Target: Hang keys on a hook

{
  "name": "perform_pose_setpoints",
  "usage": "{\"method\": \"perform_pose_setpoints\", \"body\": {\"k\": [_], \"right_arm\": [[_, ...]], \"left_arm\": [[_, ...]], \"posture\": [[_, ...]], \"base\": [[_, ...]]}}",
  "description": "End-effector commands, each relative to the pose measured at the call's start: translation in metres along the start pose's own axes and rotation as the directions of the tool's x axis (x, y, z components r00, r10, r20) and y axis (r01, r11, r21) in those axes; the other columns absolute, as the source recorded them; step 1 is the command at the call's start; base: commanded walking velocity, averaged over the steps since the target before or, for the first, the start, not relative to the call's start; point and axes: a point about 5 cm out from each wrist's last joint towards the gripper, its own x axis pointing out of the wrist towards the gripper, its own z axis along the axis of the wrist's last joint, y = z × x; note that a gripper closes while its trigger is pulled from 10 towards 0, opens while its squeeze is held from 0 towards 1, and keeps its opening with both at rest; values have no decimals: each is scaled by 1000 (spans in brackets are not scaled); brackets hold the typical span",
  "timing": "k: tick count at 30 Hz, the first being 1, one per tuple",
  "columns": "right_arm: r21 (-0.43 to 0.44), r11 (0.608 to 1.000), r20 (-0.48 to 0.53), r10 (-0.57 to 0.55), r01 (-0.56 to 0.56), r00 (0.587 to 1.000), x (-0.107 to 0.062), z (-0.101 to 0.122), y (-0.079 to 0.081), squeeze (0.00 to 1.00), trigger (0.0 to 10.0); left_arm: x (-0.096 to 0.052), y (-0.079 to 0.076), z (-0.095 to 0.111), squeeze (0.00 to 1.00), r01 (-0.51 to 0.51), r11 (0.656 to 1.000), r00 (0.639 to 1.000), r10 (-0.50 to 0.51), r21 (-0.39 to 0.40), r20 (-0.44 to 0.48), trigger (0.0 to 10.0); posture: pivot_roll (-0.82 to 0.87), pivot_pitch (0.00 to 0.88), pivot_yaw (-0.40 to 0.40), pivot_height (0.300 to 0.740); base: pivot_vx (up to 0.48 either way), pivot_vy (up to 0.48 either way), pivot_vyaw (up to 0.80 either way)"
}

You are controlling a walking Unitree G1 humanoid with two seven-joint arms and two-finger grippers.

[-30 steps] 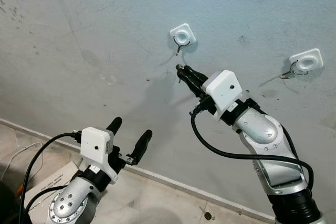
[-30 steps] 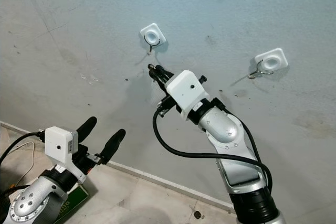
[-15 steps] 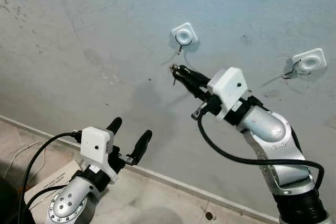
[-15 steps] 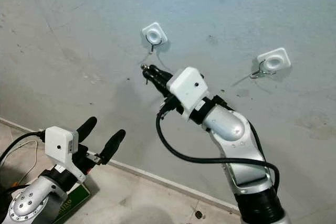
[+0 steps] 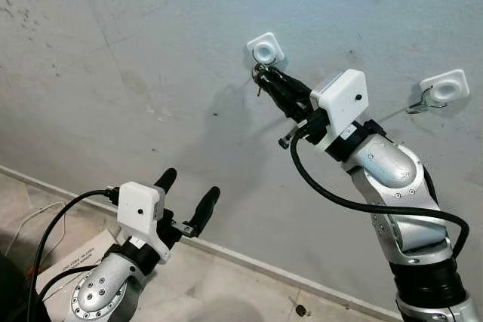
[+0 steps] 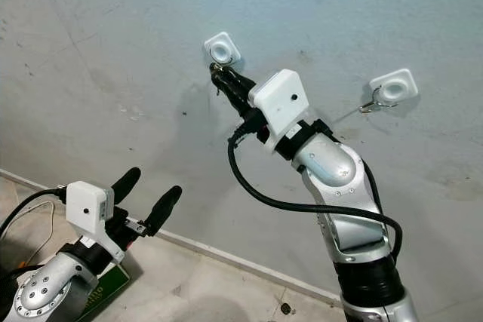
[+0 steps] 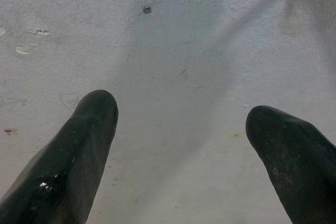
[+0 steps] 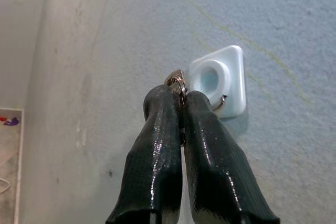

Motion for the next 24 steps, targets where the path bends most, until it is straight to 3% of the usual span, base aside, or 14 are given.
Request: {"method": "perform_pose_setpoints", "body": {"k": [1, 19, 24], "right_arm": [[-11, 1000, 0, -25, 25, 1000, 1, 3, -5, 0, 10000], [54, 994, -111, -86, 92, 990, -6, -22, -2, 0, 10000], [54, 994, -134, -88, 96, 987, -9, -28, 0, 0, 10000]], "left_arm": [[0, 0, 0, 0, -1, 1000, 1000, 1, 8, -8, 10000], [2, -1, 3, 0, 12, 1000, 1000, -12, 28, 9, 10000], [7, -5, 15, 0, 24, 997, 998, -29, 78, 62, 10000]], "posture": [[15, 110, 30, 740], [12, 103, 31, 740], [11, 104, 30, 740]], "base": [[0, 0, 0], [0, 0, 0], [0, 0, 0]]}}
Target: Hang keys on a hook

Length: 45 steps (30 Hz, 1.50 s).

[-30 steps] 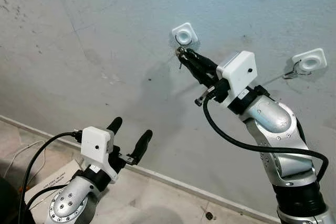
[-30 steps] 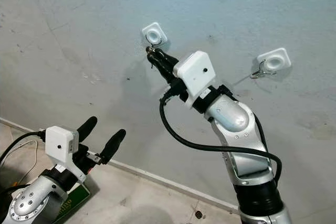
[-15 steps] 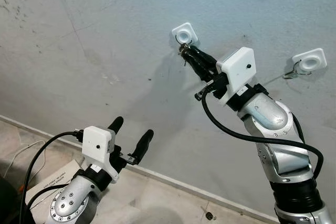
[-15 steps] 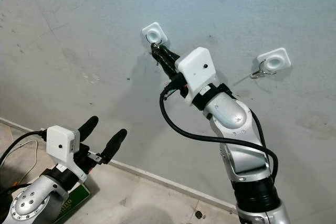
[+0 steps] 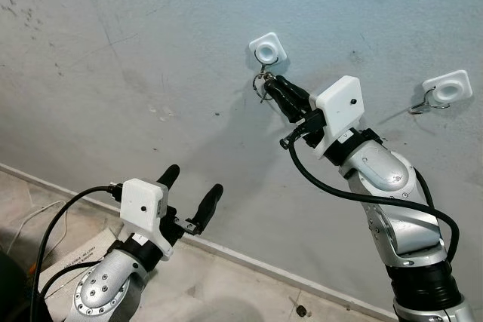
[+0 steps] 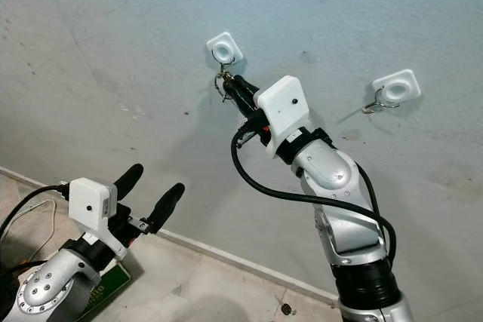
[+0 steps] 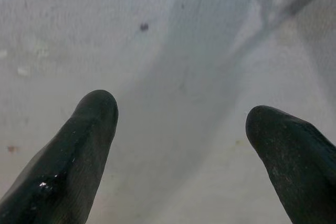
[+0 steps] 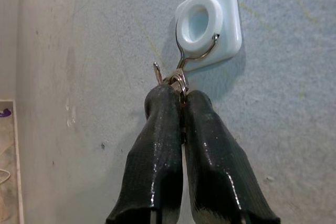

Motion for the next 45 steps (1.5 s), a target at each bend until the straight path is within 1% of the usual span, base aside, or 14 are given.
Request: {"method": "perform_pose_setpoints", "body": {"k": [1, 2, 8, 14, 19, 21, 22, 32, 37, 39, 40, 41, 43, 45], "right_arm": [[6, 1000, -42, -17, 18, 999, -3, -9, -1, 0, 10000], [7, 1000, -43, -17, 18, 999, -4, -9, -1, 0, 10000], [8, 1000, -52, -18, 19, 998, -4, -12, 0, 0, 10000], [1, 1000, -62, -25, 25, 998, -4, -14, 0, 0, 10000], [-6, 1000, -65, -28, 27, 998, -4, -14, -1, 0, 10000], [3, 1000, -68, -30, 31, 997, -4, -15, -1, 0, 10000], [5, 999, -67, -31, 32, 997, -4, -15, -1, 1000, 10000], [10, 999, -62, -36, 36, 997, -3, -15, -2, 1000, 10000], [-8, 998, -56, -62, 62, 996, -4, -15, -6, 1000, 10000], [-40, 997, -53, -66, 64, 996, -4, -13, -7, 1000, 10000], [-78, 995, -44, -71, 68, 996, -4, -10, -9, 1000, 10000], [-94, 993, -39, -77, 73, 996, -4, -8, -11, 1000, 10000], [-91, 993, -38, -79, 75, 996, -4, -7, -11, 1000, 10000], [-109, 990, -43, -94, 89, 995, -10, -8, -11, 1000, 10000]], "left_arm": [[0, -3, 8, 0, 9, 999, 999, -10, 40, 32, 10000], [1, -3, 9, 0, 10, 999, 999, -12, 44, 37, 10000], [4, -7, 21, 0, 26, 992, 994, -39, 124, 105, 10000], [8, -9, 28, 0, 22, 985, 988, -48, 170, 149, 10000], [8, -9, 28, 0, 18, 986, 987, -44, 164, 154, 10000], [8, -9, 28, 0, 13, 986, 987, -39, 165, 154, 10000], [8, -8, 28, 0, 7, 986, 987, -33, 167, 155, 10000], [8, -9, 24, 0, 12, 988, 990, -34, 156, 140, 10000], [8, -9, 23, 0, 11, 987, 990, -33, 162, 138, 10000], [8, -9, 22, 0, 13, 987, 990, -35, 160, 135, 10000], [8, -9, 21, 0, 10, 987, 991, -31, 160, 131, 10000], [7, -8, 21, 0, 4, 987, 992, -25, 160, 127, 10000], [7, -7, 20, 0, 1, 987, 992, -22, 162, 126, 10000], [7, -6, 18, 0, -5, 987, 993, -13, 159, 115, 10000]], "posture": [[11, 104, 30, 740], [11, 104, 30, 740], [12, 105, 30, 740], [10, 106, 27, 740], [10, 106, 27, 740], [9, 107, 26, 740], [9, 107, 26, 740], [7, 106, 26, 740], [7, 106, 25, 740], [9, 106, 25, 740], [9, 106, 25, 740], [9, 106, 25, 740], [9, 106, 25, 740], [6, 104, 26, 740]], "base": [[0, 0, 0], [0, 0, 0], [0, 0, 0], [0, 0, 0], [0, 0, 0], [0, 0, 0], [0, 0, 0], [0, 0, 0], [0, 0, 0], [0, 0, 0], [0, 0, 0], [0, 0, 0], [0, 0, 0], [0, 0, 0]]}}
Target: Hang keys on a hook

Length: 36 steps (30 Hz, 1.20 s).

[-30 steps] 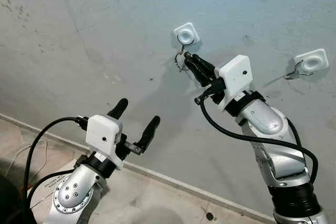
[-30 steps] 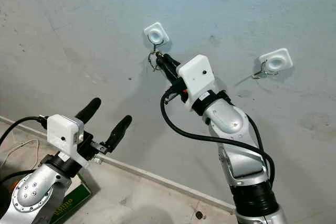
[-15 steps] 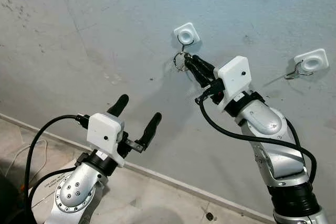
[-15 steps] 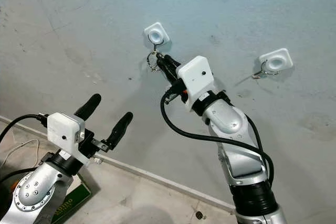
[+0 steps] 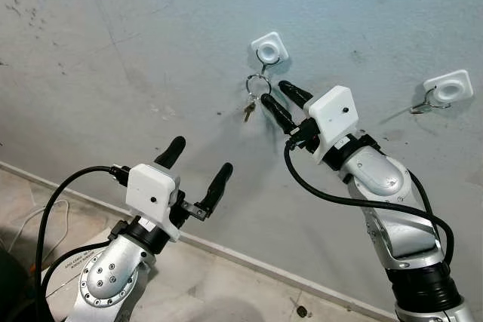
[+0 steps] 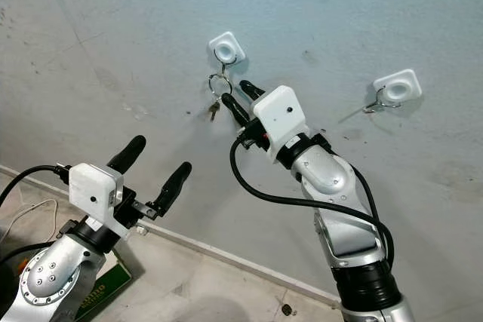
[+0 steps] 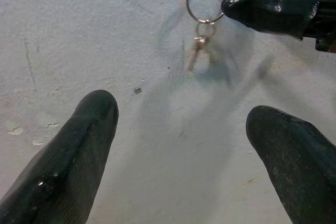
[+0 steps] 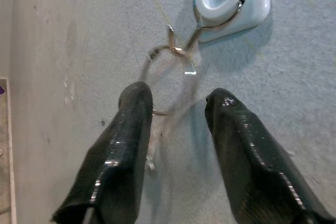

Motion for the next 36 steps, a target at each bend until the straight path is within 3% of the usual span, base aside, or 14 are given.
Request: {"method": "perform_pose_setpoints", "body": {"k": [1, 11, 17, 23, 25, 30, 32, 33, 35, 36], "right_arm": [[-39, 996, 4, -82, 82, 997, -7, 3, -13, 1000, 10000], [-74, 976, -48, -207, 203, 977, -40, -8, -15, 1000, 10000], [-98, 971, -88, -227, 218, 970, -58, -15, -5, 1000, 10000], [-94, 954, -157, -295, 283, 942, -87, -21, 7, 1000, 10000], [-94, 954, -157, -295, 283, 942, -87, -21, 7, 1000, 10000], [-51, 953, -281, -301, 299, 911, -124, -35, 27, 1000, 10000], [-39, 948, -307, -313, 316, 899, -129, -38, 28, 1000, 10000], [-19, 938, -343, -332, 347, 879, -133, -43, 26, 945, 10000], [-15, 935, -352, -337, 355, 873, -134, -44, 26, 945, 10000], [-15, 934, -359, -339, 358, 870, -135, -45, 26, 475, 10000]], "left_arm": [[-2, 2, -4, 0, -13, 1000, 1000, 13, 10, -18, 10000], [-11, 9, -12, 0, -51, 998, 997, 52, 24, -60, 10000], [-15, 13, -20, 0, -97, 994, 990, 101, 45, -97, 10000], [-24, 18, -30, 0, -143, 987, 977, 153, 73, -148, 10000], [-24, 18, -30, 0, -143, 987, 977, 153, 73, -148, 10000], [-32, 22, -41, 0, -172, 982, 963, 184, 80, -196, 10000], [-32, 22, -43, 0, -180, 981, 960, 190, 69, -205, 10000], [-32, 23, -46, 0, -189, 981, 956, 196, 52, -218, 10000], [-32, 24, -46, 0, -191, 981, 956, 196, 45, -220, 10000], [-33, 24, -48, 0, -194, 980, 954, 197, 39, -227, 10000]], "posture": [[6, 104, 26, 740], [-3, 99, 29, 740], [-8, 93, 28, 740], [-9, 82, 26, 740], [-9, 82, 26, 740], [-19, 73, 31, 740], [-20, 68, 32, 740], [-20, 68, 32, 740], [-20, 68, 32, 740], [-21, 60, 32, 740]], "base": [[0, 0, 0], [0, 0, 0], [0, 0, 0], [0, 0, 0], [0, 0, 0], [0, 0, 0], [0, 0, 0], [0, 0, 0], [0, 0, 0], [0, 0, 0]]}}
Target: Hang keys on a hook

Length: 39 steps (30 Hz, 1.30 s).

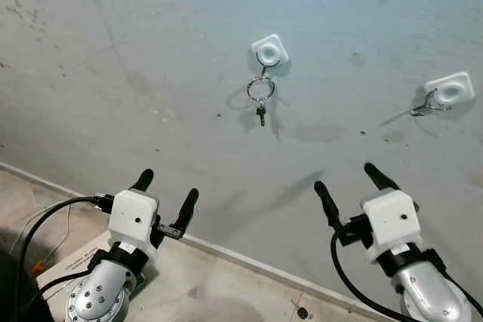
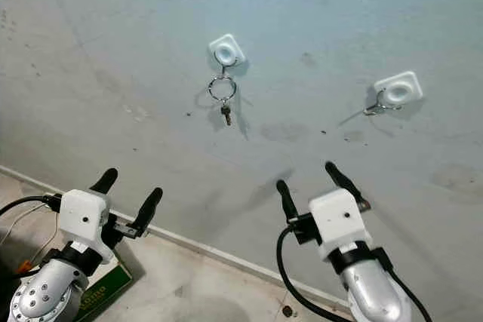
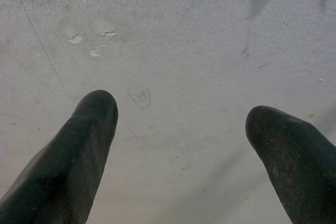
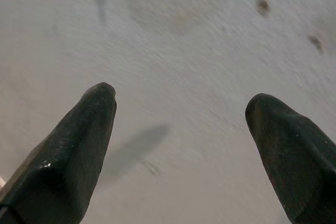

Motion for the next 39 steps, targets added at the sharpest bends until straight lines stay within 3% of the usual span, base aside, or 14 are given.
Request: {"method": "perform_pose_setpoints", "body": {"k": [1, 2, 7, 15, 25, 39], "right_arm": [[10, 1000, -6, -17, 17, 1000, 0, 1, -3, 310, 10000], [11, 1000, -11, -14, 14, 1000, -1, 0, -2, 0, 10000], [14, 1000, -22, 6, -5, 1000, -2, 0, 1, 0, 10000], [47, 999, -72, 2, 1, 997, -4, -8, 2, 0, 10000], [60, 998, -72, 30, -25, 997, -1, -9, 5, 0, 10000], [64, 996, -78, 66, -61, 995, 0, -12, 7, 0, 10000]], "left_arm": [[-1, 4, -4, 0, -18, 1000, 999, 18, -7, -26, 10000], [-1, 4, -5, 0, -18, 1000, 999, 18, -12, -28, 10000], [-1, 3, -7, 0, -17, 999, 999, 16, -38, -41, 10000], [0, 4, -15, 0, -29, 983, 995, 11, -180, -101, 10000], [2, 1, -15, 0, -7, 988, 994, -10, -155, -106, 10000], [2, -1, -14, 0, -1, 986, 994, -18, -168, -110, 10000]], "posture": [[-21, 60, 32, 740], [-21, 54, 32, 740], [-21, 53, 31, 740], [-29, 59, 34, 740], [-26, 64, 32, 740], [-26, 72, 25, 740]], "base": [[0, 0, 0], [0, 0, 0], [0, 0, -480], [0, 0, -800], [0, 0, -794], [0, 0, 0]]}}
